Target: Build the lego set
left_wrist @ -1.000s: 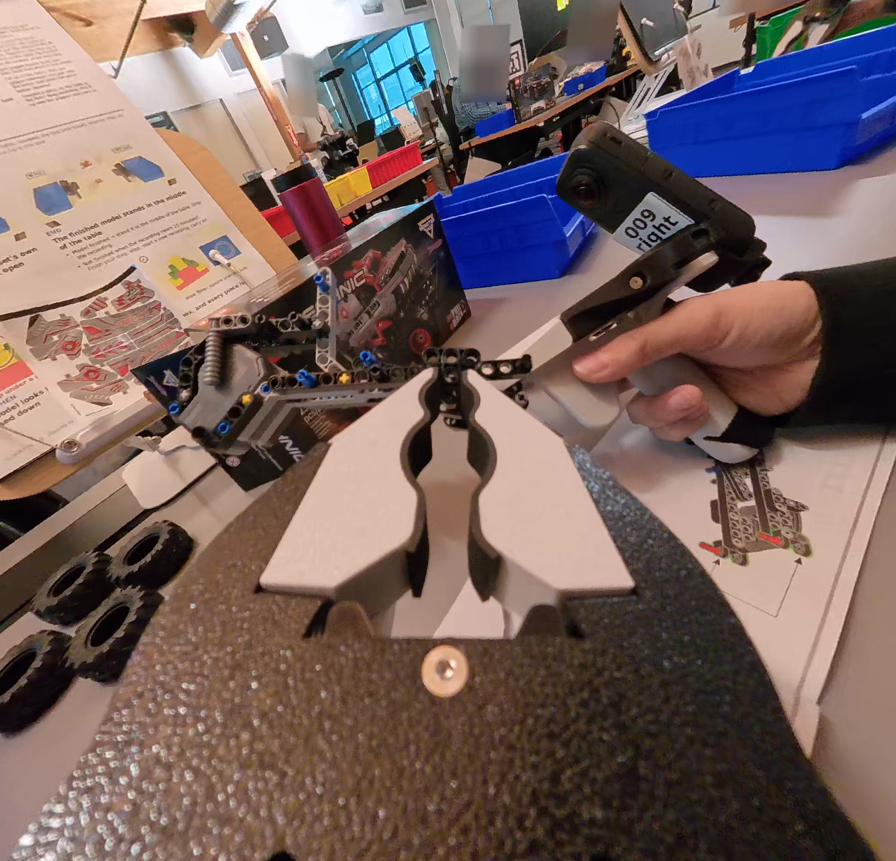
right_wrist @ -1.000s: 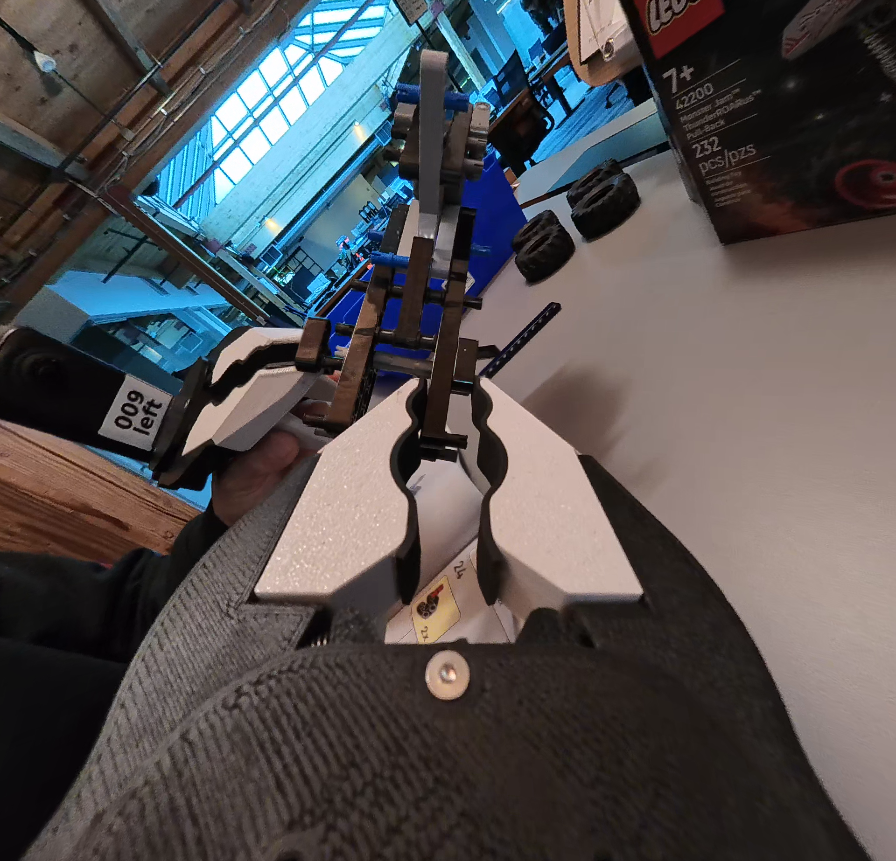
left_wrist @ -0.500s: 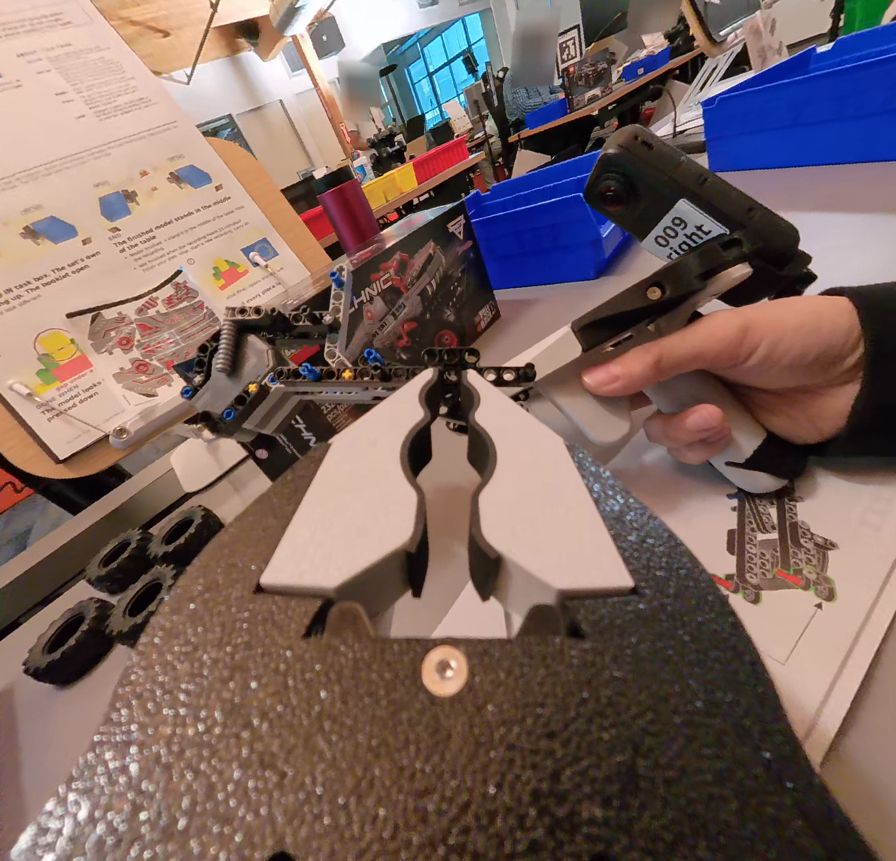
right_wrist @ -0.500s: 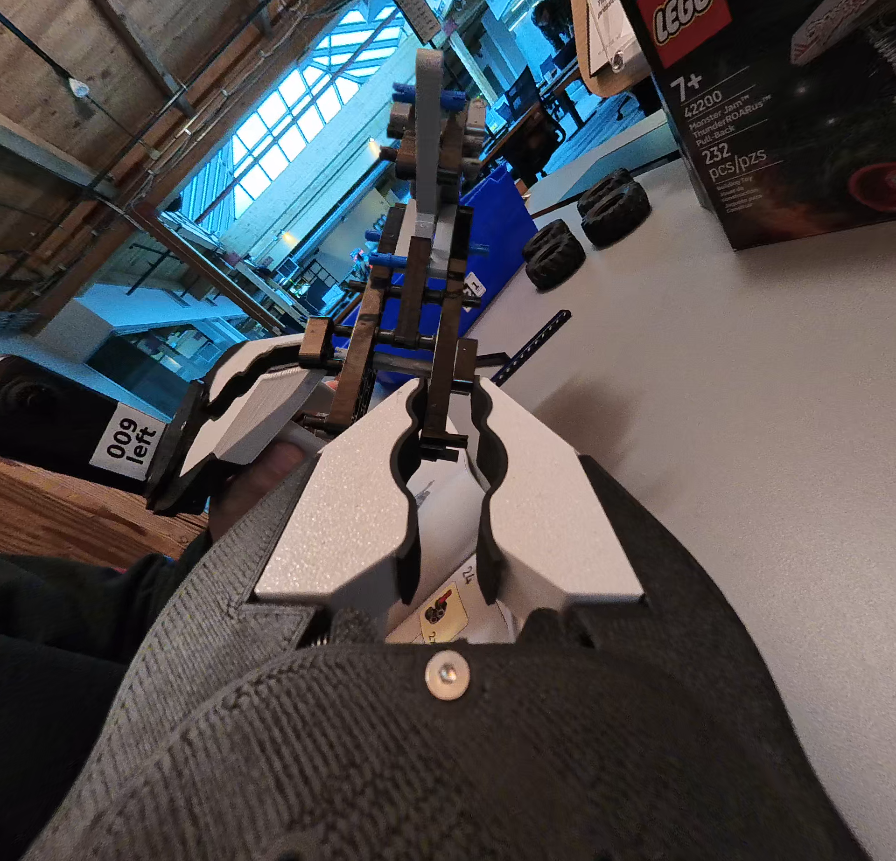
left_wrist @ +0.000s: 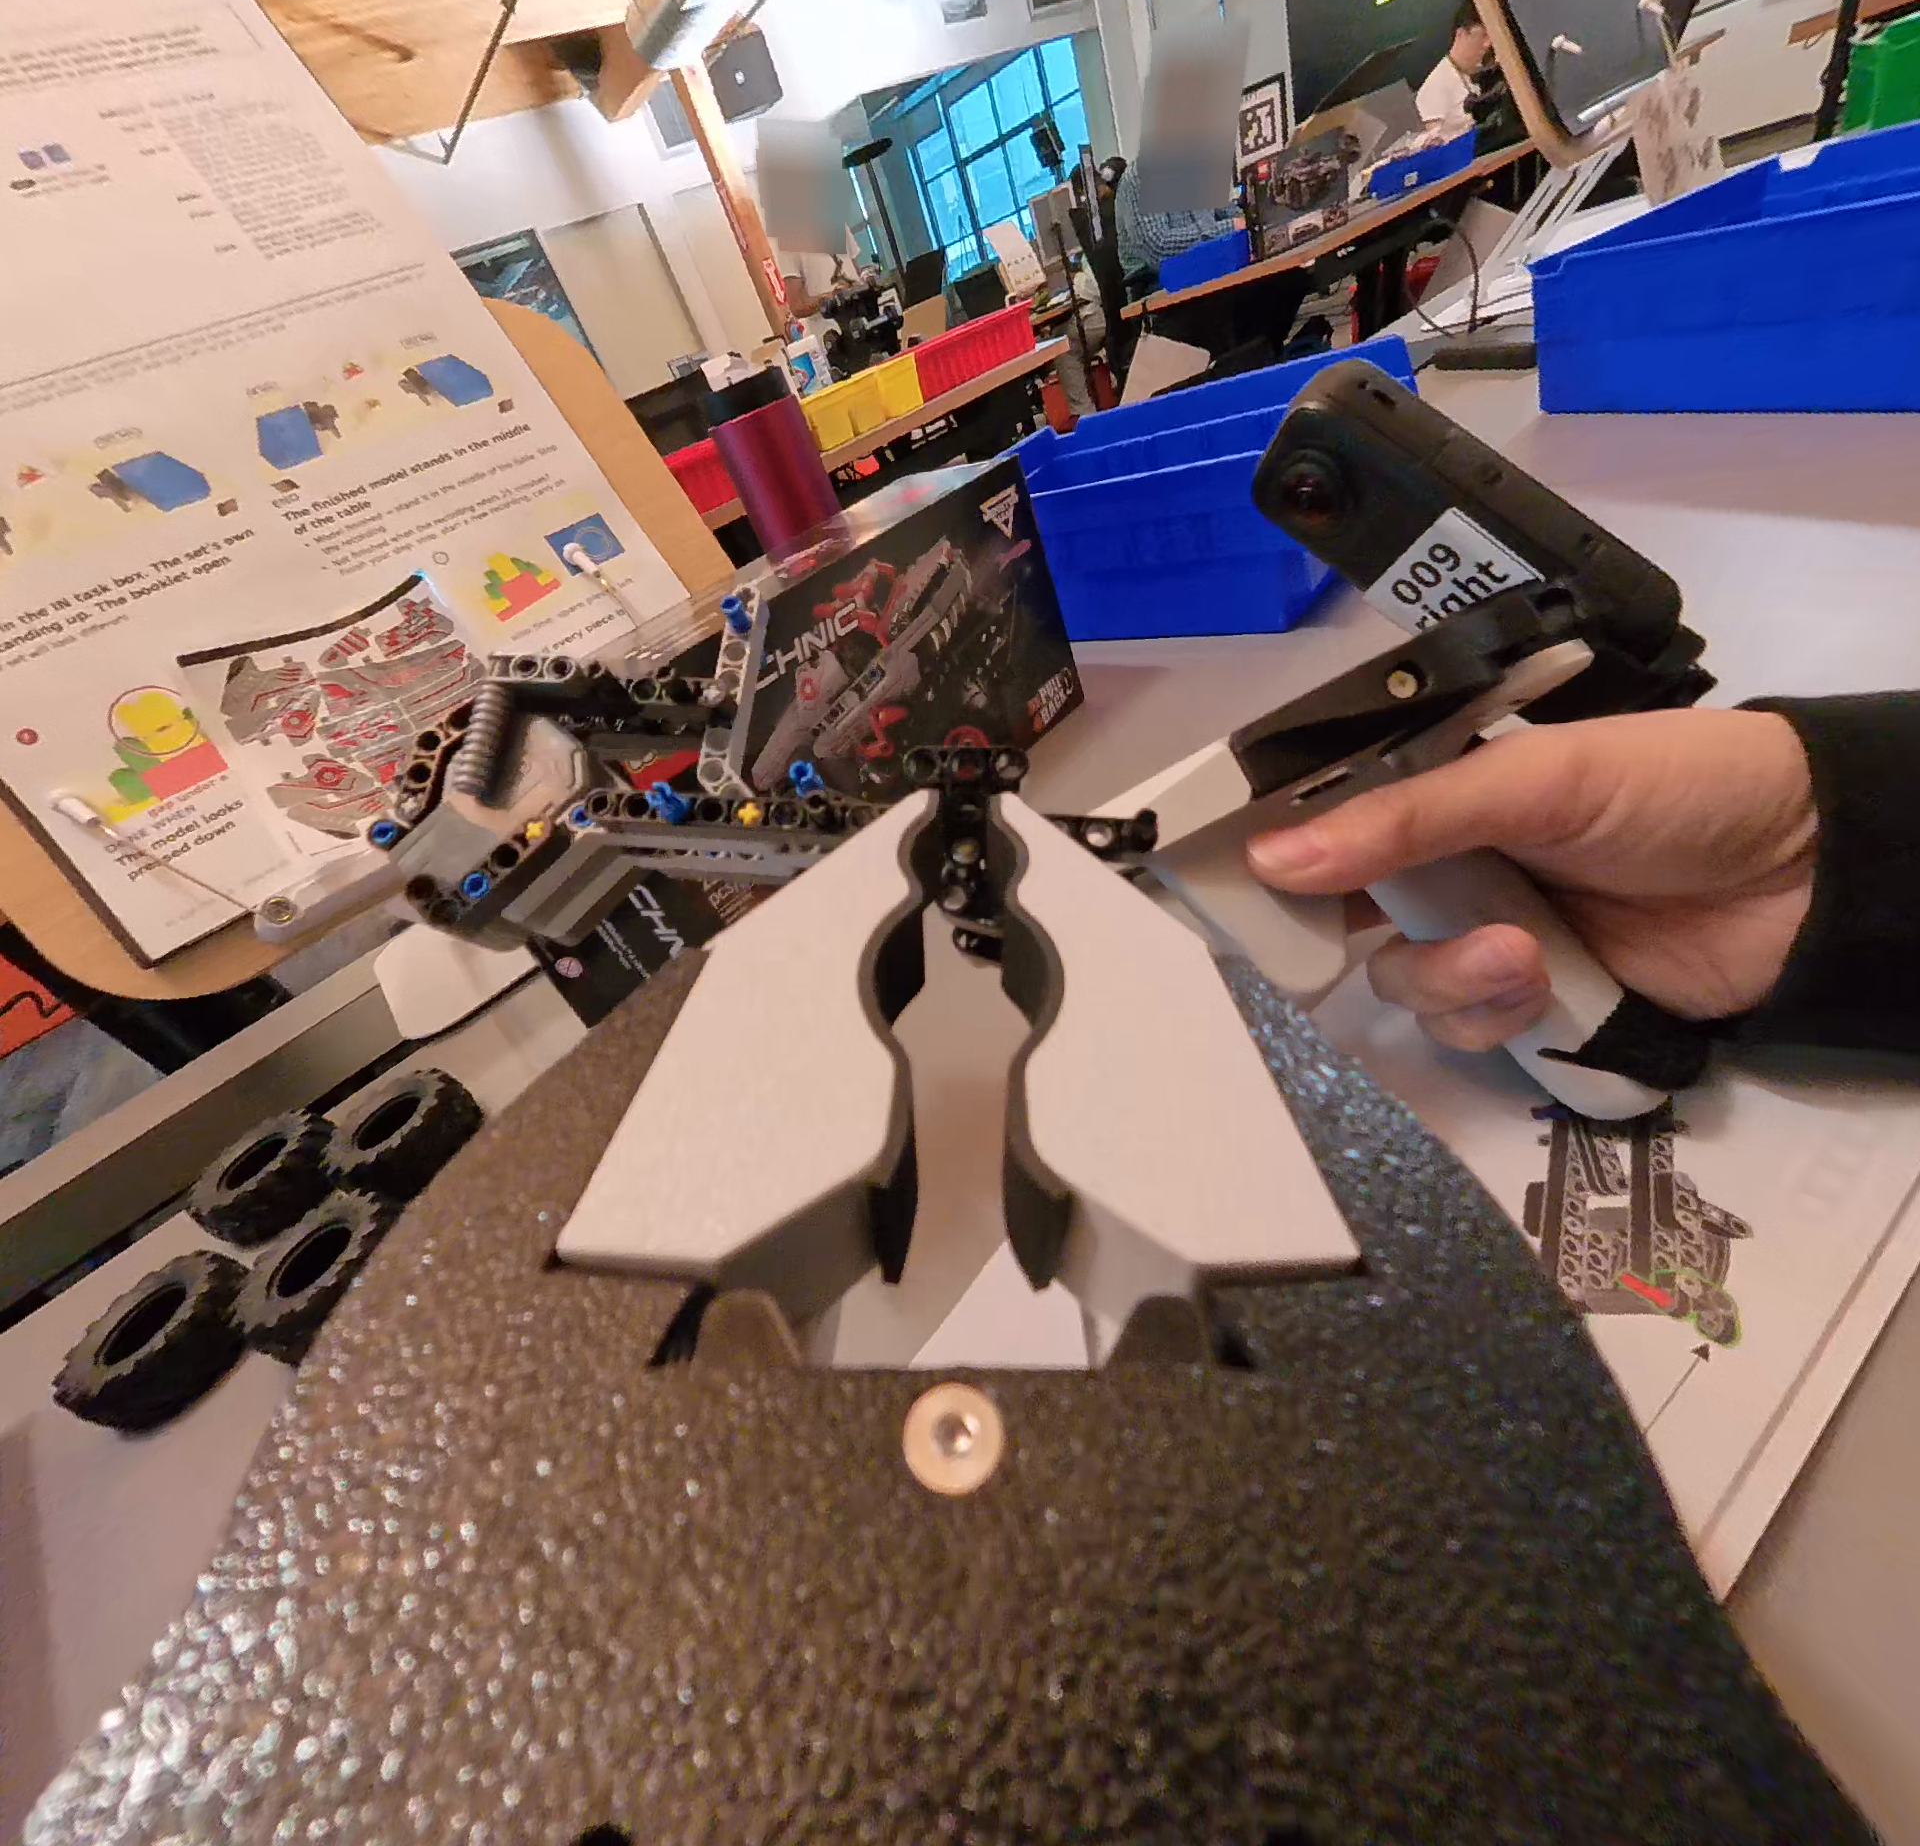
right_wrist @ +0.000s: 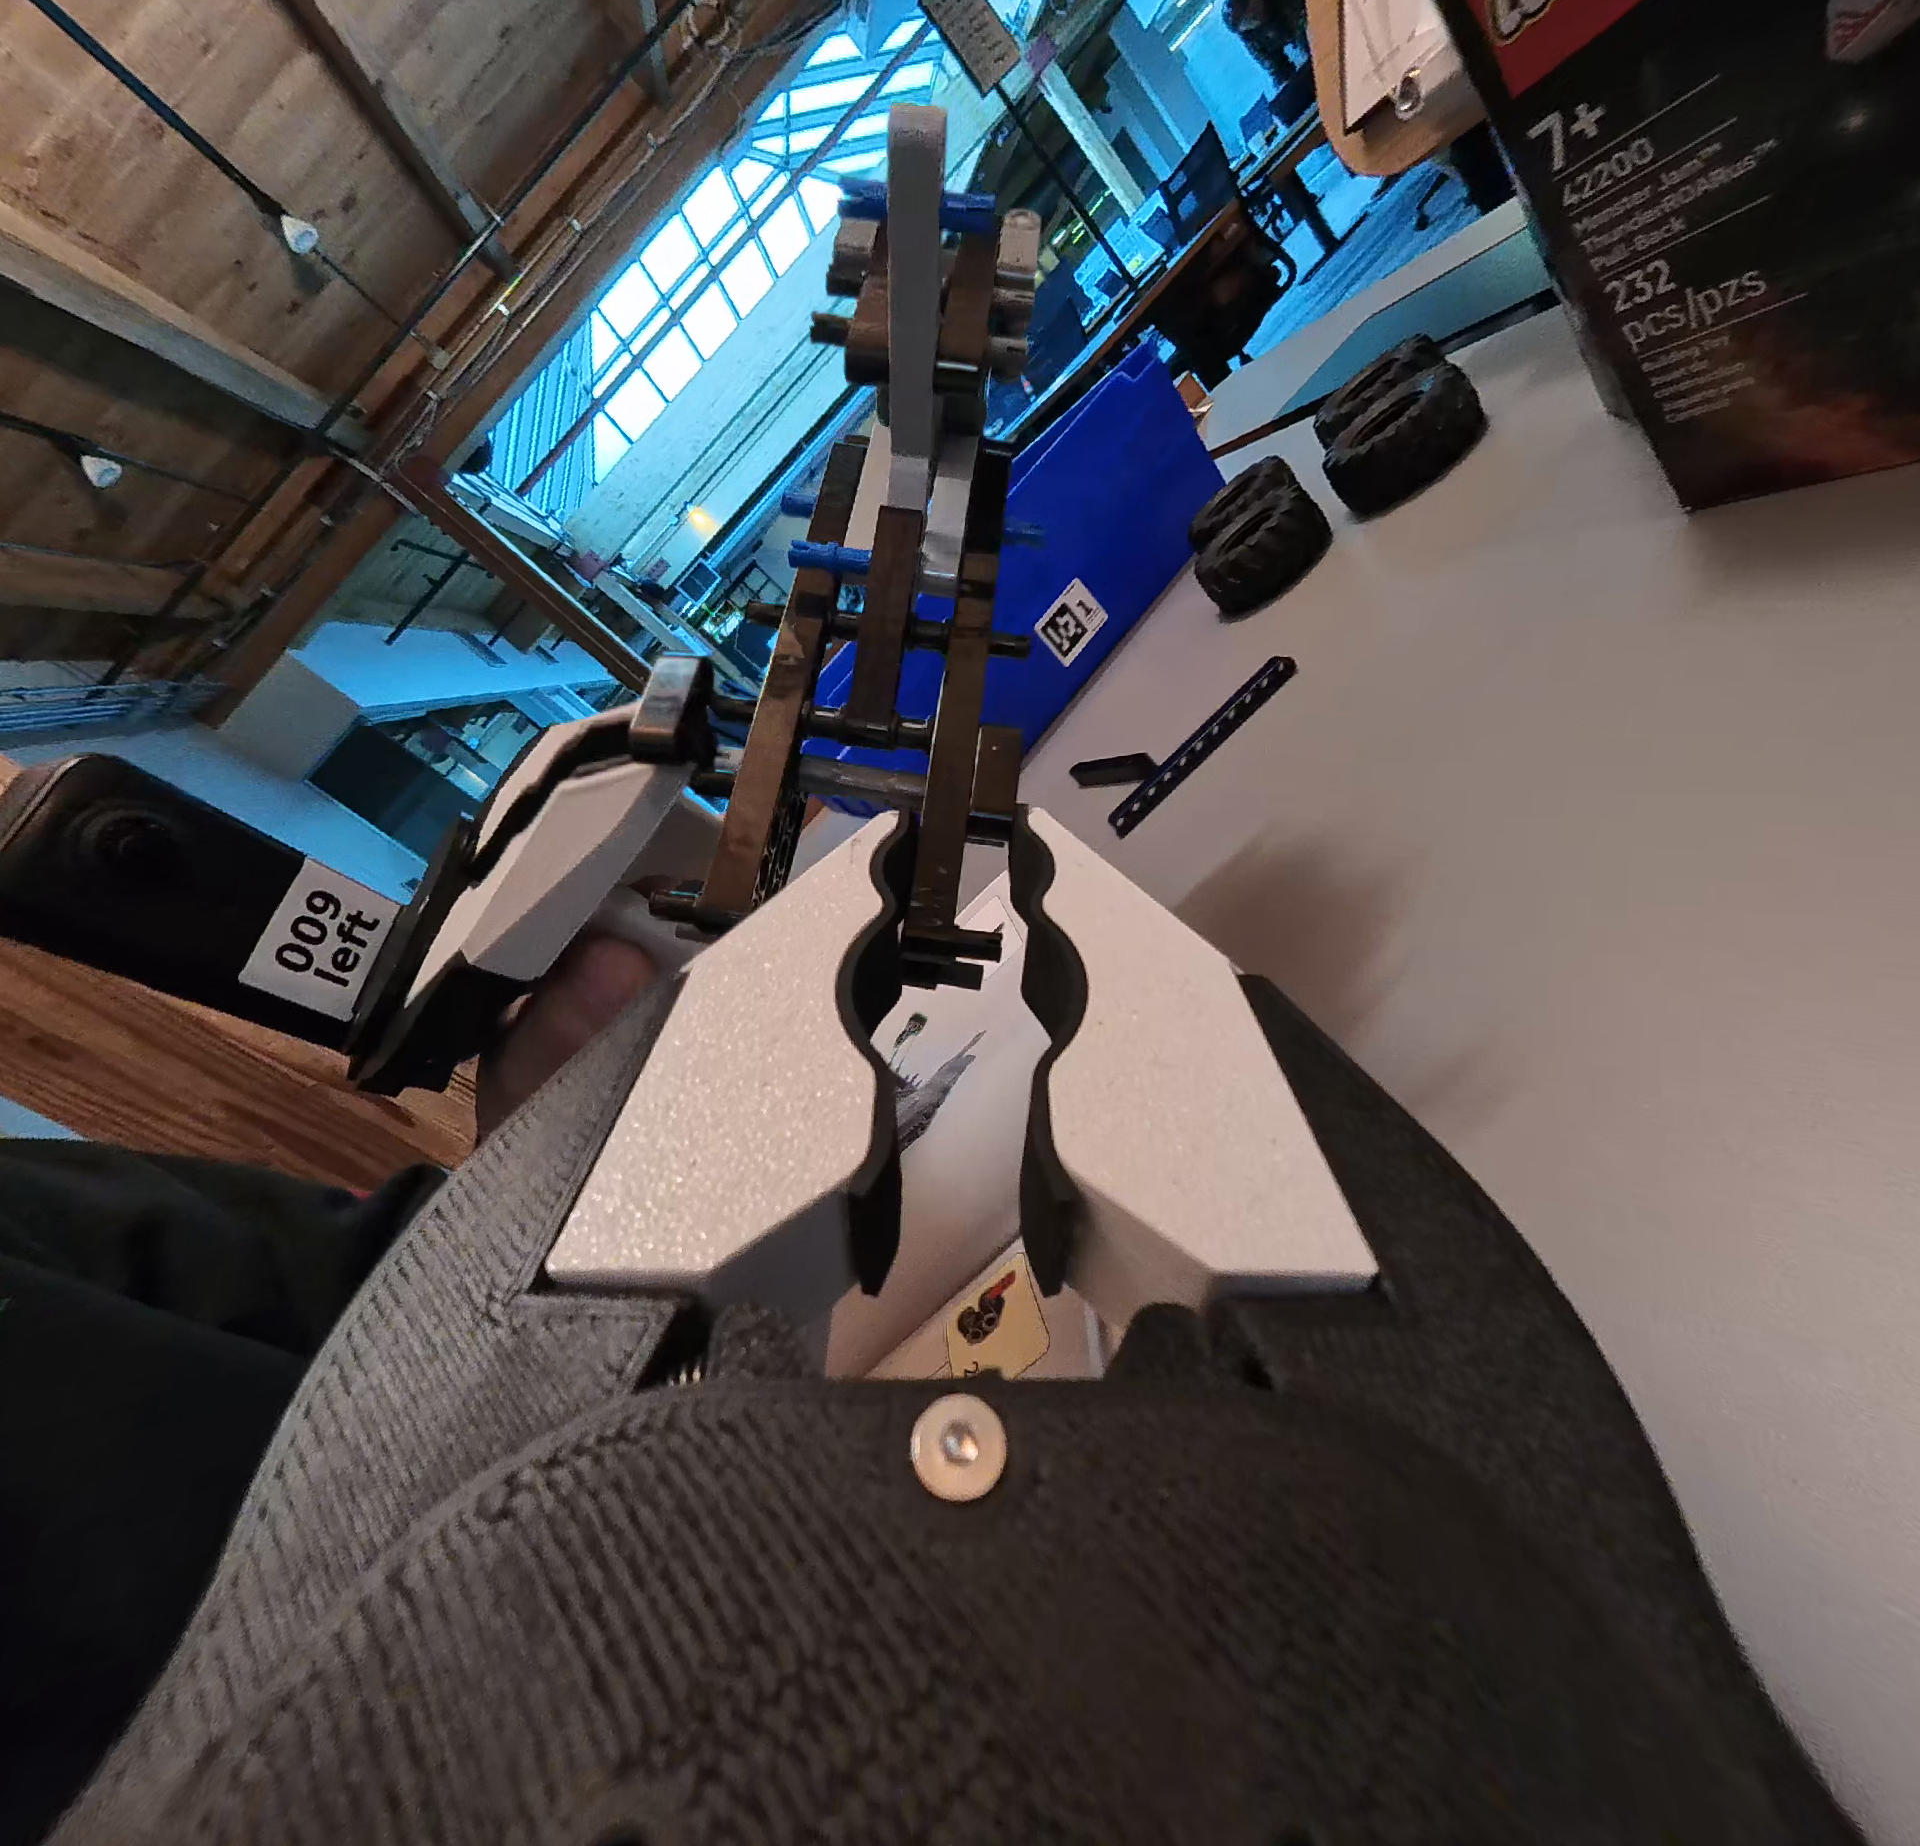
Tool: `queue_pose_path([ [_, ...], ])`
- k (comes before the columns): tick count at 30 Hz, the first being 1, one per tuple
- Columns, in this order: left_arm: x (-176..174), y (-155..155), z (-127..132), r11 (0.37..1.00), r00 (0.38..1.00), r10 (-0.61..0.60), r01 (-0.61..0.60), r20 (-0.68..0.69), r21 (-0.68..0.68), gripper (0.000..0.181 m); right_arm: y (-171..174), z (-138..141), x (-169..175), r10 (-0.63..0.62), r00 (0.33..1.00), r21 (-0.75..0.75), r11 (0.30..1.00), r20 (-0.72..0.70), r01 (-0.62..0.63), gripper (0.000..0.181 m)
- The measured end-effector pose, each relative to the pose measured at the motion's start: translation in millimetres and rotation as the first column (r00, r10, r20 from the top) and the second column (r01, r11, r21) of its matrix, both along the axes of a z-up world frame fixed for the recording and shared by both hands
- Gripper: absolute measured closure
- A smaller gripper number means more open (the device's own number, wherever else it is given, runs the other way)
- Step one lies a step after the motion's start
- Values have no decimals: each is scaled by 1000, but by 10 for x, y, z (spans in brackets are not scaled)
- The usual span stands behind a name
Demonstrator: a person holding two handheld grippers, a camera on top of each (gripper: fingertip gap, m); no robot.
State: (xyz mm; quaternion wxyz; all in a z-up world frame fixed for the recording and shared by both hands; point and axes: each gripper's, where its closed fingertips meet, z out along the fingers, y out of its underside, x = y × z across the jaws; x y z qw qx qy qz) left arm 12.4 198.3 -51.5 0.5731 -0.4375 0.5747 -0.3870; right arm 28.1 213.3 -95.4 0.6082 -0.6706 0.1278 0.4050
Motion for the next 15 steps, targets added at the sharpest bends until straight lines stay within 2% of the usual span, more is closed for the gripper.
queue_pose_path([
  [15,-9,2,-10,999,999,-34,33,-37,-11,176,-9,35,11,0,1000,22,1000,-23,0,166],
])
